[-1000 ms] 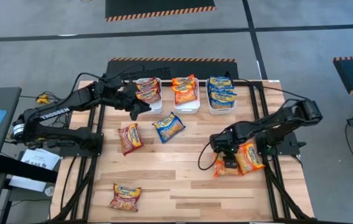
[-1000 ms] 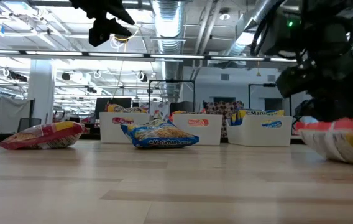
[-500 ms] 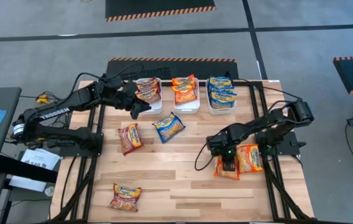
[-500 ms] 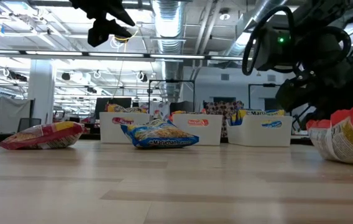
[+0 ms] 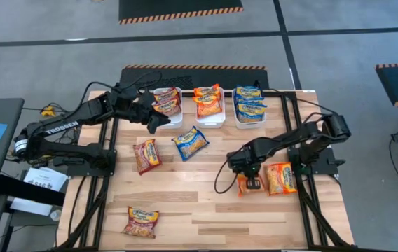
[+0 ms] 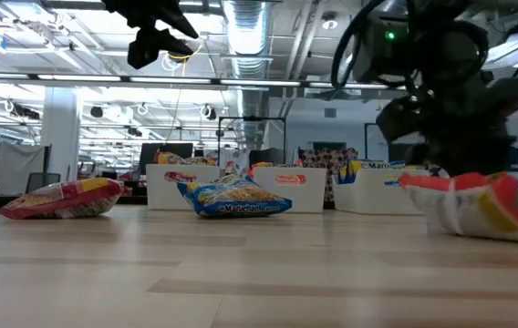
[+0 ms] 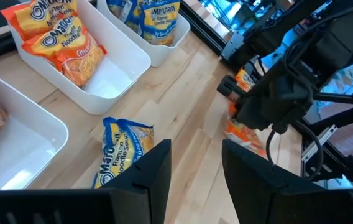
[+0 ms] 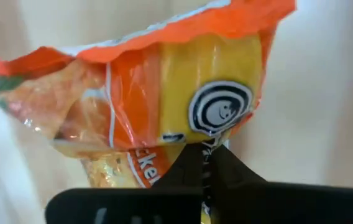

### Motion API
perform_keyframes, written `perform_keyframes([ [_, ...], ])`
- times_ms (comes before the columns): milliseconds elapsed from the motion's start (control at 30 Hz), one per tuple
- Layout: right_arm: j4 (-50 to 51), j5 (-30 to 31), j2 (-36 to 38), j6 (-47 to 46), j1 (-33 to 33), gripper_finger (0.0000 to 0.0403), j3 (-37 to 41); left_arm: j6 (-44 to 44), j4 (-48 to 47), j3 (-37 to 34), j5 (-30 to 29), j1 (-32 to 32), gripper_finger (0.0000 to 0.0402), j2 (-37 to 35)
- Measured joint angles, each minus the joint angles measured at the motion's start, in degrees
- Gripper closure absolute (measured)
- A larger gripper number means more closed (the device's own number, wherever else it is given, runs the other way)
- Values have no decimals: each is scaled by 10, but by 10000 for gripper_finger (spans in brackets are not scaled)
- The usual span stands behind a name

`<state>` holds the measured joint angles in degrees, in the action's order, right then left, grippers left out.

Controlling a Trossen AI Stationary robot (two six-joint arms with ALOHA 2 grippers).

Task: Sort Maruchan noodles
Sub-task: Put the orange noodle pack into the middle white bin

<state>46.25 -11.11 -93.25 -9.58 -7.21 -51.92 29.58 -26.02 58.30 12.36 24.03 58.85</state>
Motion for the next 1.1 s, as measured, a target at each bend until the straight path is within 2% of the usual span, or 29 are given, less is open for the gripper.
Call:
perform_keyframes([
  [400,58,113,1,81,32,394,-121,3,0,0,-10,0,274,0],
  [700,79,178,2,172,86,396,-192,3,0,0,-12,0,274,0],
  [1100,58,206,2,278,199,396,-333,1,0,0,-12,0,274,0],
])
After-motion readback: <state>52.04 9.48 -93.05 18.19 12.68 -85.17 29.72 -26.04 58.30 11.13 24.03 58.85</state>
